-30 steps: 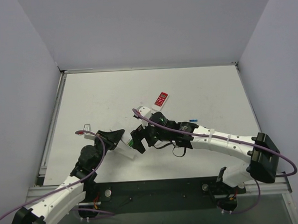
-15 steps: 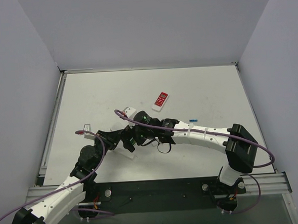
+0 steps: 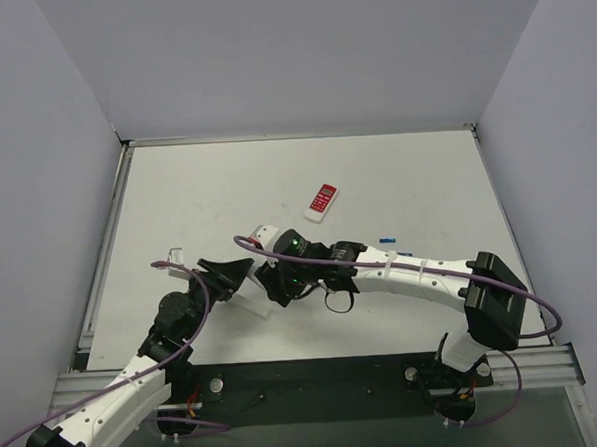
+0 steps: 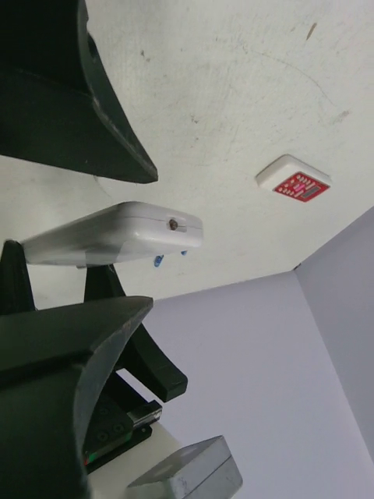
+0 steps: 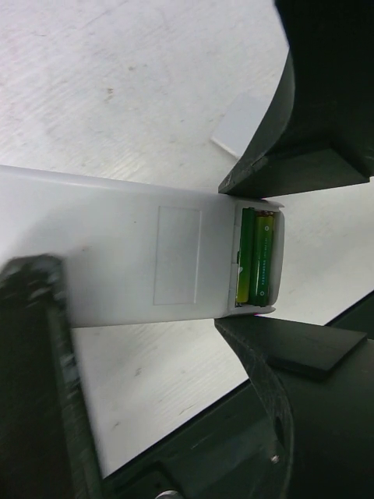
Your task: Load the batteries into the remote control
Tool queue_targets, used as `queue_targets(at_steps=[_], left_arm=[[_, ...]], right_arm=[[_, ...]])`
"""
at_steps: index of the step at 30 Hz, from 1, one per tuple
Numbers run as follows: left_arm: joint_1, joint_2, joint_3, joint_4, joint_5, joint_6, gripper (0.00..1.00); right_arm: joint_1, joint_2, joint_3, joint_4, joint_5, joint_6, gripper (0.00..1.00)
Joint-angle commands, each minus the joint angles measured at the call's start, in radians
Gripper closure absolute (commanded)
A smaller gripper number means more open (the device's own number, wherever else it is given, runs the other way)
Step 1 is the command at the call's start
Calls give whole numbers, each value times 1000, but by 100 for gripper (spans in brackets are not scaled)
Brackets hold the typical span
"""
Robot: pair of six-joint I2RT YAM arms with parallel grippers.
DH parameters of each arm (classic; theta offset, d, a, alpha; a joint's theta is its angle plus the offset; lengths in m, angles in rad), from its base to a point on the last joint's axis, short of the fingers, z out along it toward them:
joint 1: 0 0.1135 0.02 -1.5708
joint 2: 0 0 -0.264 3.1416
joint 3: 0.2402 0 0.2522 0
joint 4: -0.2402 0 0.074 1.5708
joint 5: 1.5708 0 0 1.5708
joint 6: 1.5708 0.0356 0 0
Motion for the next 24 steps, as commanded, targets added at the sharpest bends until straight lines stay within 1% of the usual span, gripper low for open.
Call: queue_targets(at_steps=[1, 2, 4, 5, 6, 7, 8, 11, 14, 18, 21, 24], left_arm=[[8, -76, 75, -155, -15, 134, 25], [8, -91, 93, -246, -28, 158, 25], [9, -133, 150, -334, -76, 220, 24], [9, -145, 167, -412, -93, 241, 23], [9, -167, 188, -446, -110, 261, 24], [9, -174, 207, -478, -137, 301, 23], [9, -179, 242, -549, -153, 318, 23], [11, -200, 308, -641, -193, 378, 23], [11, -210, 368, -716, -219, 444, 23], [11, -223, 471, -775, -249, 556, 23], [11, -234, 503, -796, -269, 623, 23], [11, -250, 506, -805, -286, 654, 23]], right_arm=[[-23, -109, -75, -125, 12, -83, 85], [-26, -118, -89, -142, 6, -114, 85], [-29, -135, -125, -197, -14, -149, 85], [-31, -137, -135, -217, -18, -155, 85], [-29, -135, -142, -252, -23, -204, 85], [-31, -135, -164, -265, -31, -221, 85], [-29, -132, -173, -271, -35, -234, 85], [-31, -111, -193, -286, -61, -295, 84], [-31, -62, -169, -297, -103, -347, 84], [-29, 37, -112, -309, -161, -401, 80], [-31, 98, -71, -312, -163, -425, 79], [-25, 147, -31, -316, -161, -445, 79]])
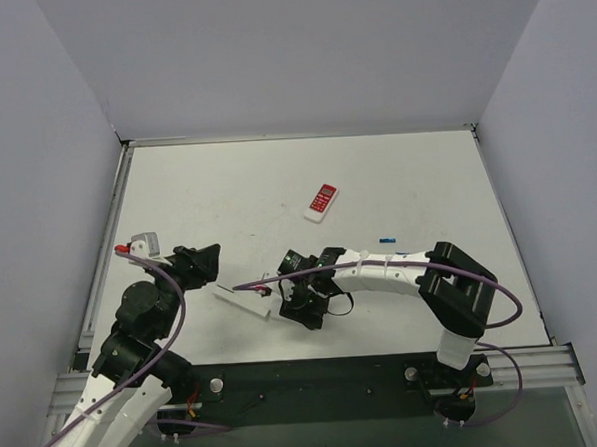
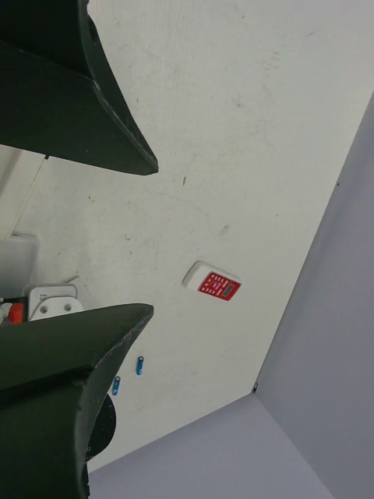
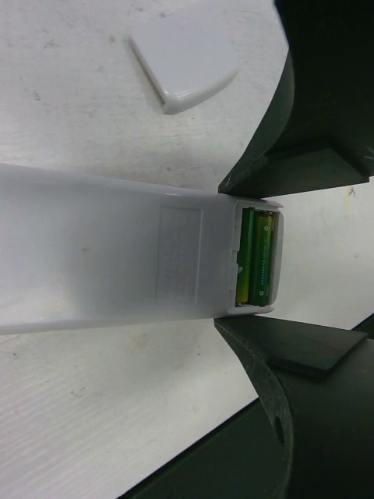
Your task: Load the batteries into the remote control
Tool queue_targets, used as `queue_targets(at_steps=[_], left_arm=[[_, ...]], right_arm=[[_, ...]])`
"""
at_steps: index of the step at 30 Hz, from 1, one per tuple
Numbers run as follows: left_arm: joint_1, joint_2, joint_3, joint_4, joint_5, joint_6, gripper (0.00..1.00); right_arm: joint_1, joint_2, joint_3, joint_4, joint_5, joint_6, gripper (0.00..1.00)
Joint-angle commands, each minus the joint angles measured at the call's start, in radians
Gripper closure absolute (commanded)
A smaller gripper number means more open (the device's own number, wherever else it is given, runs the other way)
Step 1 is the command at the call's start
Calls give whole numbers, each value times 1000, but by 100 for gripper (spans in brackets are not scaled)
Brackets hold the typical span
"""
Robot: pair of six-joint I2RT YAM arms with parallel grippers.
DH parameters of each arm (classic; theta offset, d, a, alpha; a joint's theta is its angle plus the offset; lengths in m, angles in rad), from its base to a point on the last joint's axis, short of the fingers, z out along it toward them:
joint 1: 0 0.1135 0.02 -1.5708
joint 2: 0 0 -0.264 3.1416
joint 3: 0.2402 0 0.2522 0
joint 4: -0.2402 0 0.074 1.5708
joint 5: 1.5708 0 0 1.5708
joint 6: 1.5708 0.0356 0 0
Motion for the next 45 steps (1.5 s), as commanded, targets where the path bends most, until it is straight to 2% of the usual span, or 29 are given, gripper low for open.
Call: queue_targets(at_steps=[1, 9, 14, 17, 20, 23, 28, 30, 34, 36, 40, 45], left_arm=[[6, -23, 40, -49, -49, 114, 23], [6, -34, 56, -61, -49, 154, 23], [6, -43, 82, -84, -38, 208, 23], [6, -49, 83, -92, -44, 246, 23], [6, -52, 77, -90, -54, 255, 23], [6, -52, 74, -90, -54, 258, 23], [6, -63, 97, -122, -72, 280, 23], [6, -74, 94, -125, -86, 288, 23], [6, -83, 68, -105, -84, 282, 23], [7, -78, 60, -98, -66, 272, 23], [13, -72, 59, -104, -43, 271, 23], [21, -89, 47, -104, -14, 257, 23]], right_arm=[[10, 46, 88, -34, -33, -65, 78], [61, 132, 183, -51, -54, -121, 76], [33, 121, 157, -91, -36, -127, 67], [20, 104, 130, -114, -22, -141, 57], [15, 99, 131, -133, -13, -136, 33], [17, 81, 140, -137, -25, -110, 21], [-8, 30, 205, -178, 81, 75, 19], [-16, -8, 214, -182, 110, 215, 19], [-19, -42, 219, -183, 344, 472, 18], [-29, -40, 212, -179, 381, 577, 18], [-36, -13, 186, -130, 443, 674, 18], [-52, 35, 156, -65, 417, 729, 18]])
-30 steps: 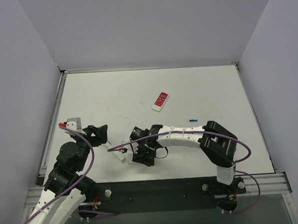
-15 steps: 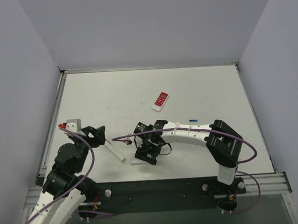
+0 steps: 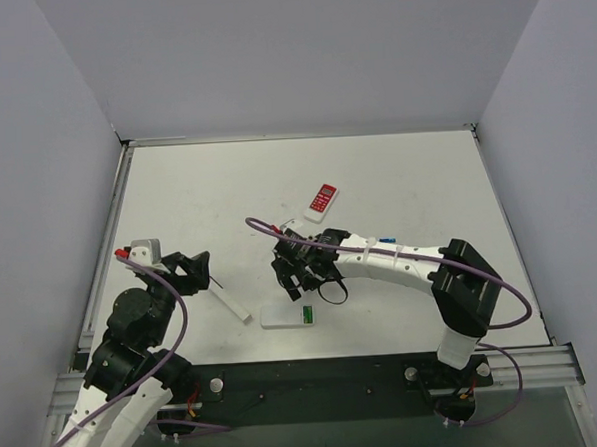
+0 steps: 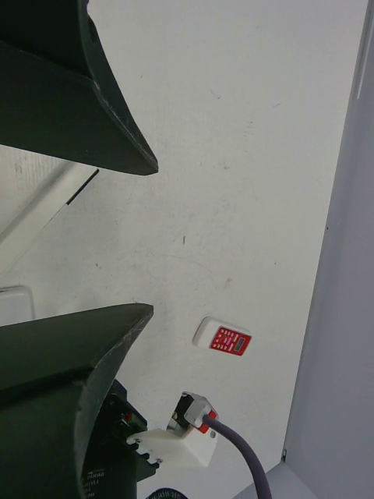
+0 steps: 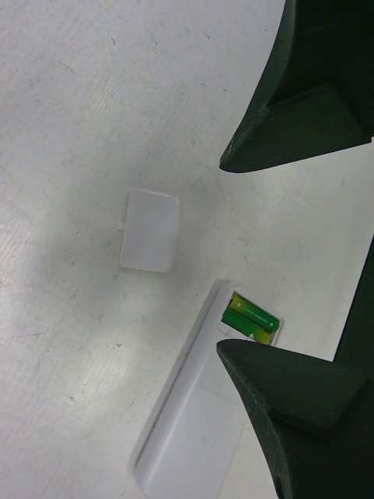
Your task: Load the batteries into the remote control
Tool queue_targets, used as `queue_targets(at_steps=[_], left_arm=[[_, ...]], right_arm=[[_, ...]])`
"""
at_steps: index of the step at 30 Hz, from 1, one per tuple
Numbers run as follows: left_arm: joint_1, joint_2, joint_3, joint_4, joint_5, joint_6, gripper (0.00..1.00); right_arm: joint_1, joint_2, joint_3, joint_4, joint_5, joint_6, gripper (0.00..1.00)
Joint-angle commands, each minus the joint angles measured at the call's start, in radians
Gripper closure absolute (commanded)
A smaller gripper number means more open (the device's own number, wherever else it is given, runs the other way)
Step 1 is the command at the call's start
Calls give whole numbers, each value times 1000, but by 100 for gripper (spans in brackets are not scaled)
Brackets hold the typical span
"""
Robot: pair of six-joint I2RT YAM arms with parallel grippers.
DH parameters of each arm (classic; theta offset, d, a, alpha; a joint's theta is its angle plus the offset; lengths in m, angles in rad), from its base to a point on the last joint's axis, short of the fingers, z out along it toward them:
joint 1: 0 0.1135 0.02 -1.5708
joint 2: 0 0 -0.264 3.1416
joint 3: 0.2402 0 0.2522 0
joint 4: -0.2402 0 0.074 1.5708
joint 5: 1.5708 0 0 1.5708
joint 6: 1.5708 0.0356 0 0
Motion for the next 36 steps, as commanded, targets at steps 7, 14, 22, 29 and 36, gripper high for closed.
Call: queue_targets(at_steps=[7, 14, 22, 29, 36], left_arm=[[31, -2, 2, 26, 79, -5, 23], [42, 10, -5, 44, 134, -14, 23], [44, 84, -9, 101, 316, -22, 23], [44, 174, -9, 75, 427, -71, 23], [42, 298, -16, 64, 567, -119, 27]], right_arm=[[-35, 103, -53, 92, 35, 140, 24], [-60, 117, -91, 125, 43, 157, 31], [-84, 132, -127, 164, 0, 151, 39], [-95, 89, -165, 168, -9, 106, 58], [-92, -62, -205, 171, -77, -104, 75]])
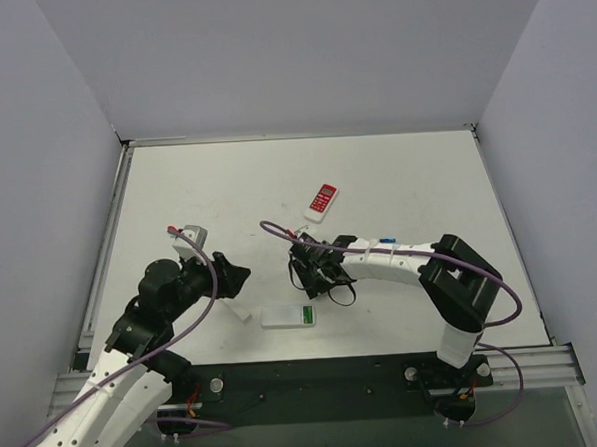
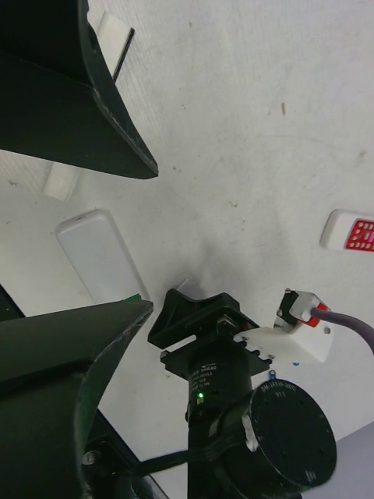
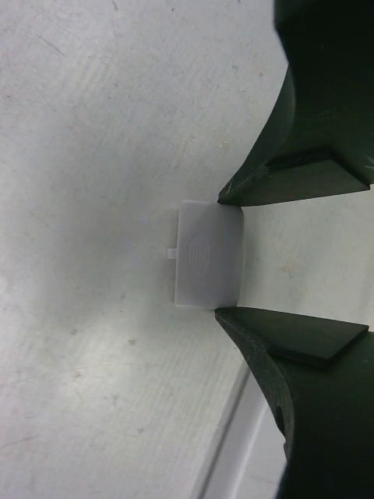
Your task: Load the batteries into the remote control
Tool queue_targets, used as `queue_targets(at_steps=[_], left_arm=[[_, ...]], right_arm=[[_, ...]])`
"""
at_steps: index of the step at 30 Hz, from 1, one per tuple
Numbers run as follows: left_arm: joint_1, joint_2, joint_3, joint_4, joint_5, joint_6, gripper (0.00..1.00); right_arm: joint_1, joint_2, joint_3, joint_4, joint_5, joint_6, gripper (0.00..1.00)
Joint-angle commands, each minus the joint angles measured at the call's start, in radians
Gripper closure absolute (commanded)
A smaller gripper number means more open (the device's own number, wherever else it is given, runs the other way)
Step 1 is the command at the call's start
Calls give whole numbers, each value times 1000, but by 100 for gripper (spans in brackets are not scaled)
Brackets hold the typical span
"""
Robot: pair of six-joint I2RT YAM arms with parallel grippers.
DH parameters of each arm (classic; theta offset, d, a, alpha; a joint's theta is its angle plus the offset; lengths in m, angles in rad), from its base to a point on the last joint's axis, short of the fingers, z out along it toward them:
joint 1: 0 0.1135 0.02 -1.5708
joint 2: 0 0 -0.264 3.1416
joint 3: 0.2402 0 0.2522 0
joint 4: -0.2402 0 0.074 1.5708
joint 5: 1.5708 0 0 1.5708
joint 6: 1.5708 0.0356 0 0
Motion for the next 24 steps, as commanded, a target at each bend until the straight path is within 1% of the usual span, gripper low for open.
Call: queue_targets(at_steps=[1, 2, 3, 4, 5, 6, 7, 9, 10, 12, 13, 15, 18, 21, 24], left_arm=[[5, 68, -1, 26, 133, -46, 27], [2, 79, -1, 20, 135, -52, 27], [4, 85, -1, 17, 133, -57, 27], [4, 92, -1, 10, 118, -65, 27], [4, 96, 4, -8, 104, -66, 27], [4, 94, 10, -22, 89, -60, 27], [5, 90, 16, -42, 44, -55, 27], [5, 65, 42, -88, -8, -37, 27], [5, 48, 48, -101, -61, -31, 27], [5, -11, 59, -129, -117, -14, 27], [5, -35, 59, -138, -164, -9, 27], [5, -108, 56, -143, -226, 3, 27], [5, -203, 31, -129, -263, 12, 27], [5, -268, 5, -105, -295, 12, 27], [7, -289, -6, -94, -309, 23, 27]], right_arm=[[-1, -134, -34, -44, -60, -186, 75], [4, -154, -41, -46, -72, -223, 75], [7, -189, -47, -44, -90, -295, 76], [10, -207, -59, -44, -156, -344, 76], [22, -223, -65, -46, -182, -386, 76], [28, -246, -70, -52, -198, -469, 76], [39, -253, -71, -56, -236, -510, 76], [63, -258, -67, -84, -258, -608, 75], [71, -255, -61, -96, -273, -639, 75], [86, -223, -35, -134, -298, -686, 73], [89, -212, -28, -144, -301, -735, 73], [114, -185, -13, -168, -301, -783, 73], [129, -162, 2, -181, -310, -857, 72], [136, -146, 21, -193, -307, -891, 71], [139, -135, 34, -193, -319, -912, 71]])
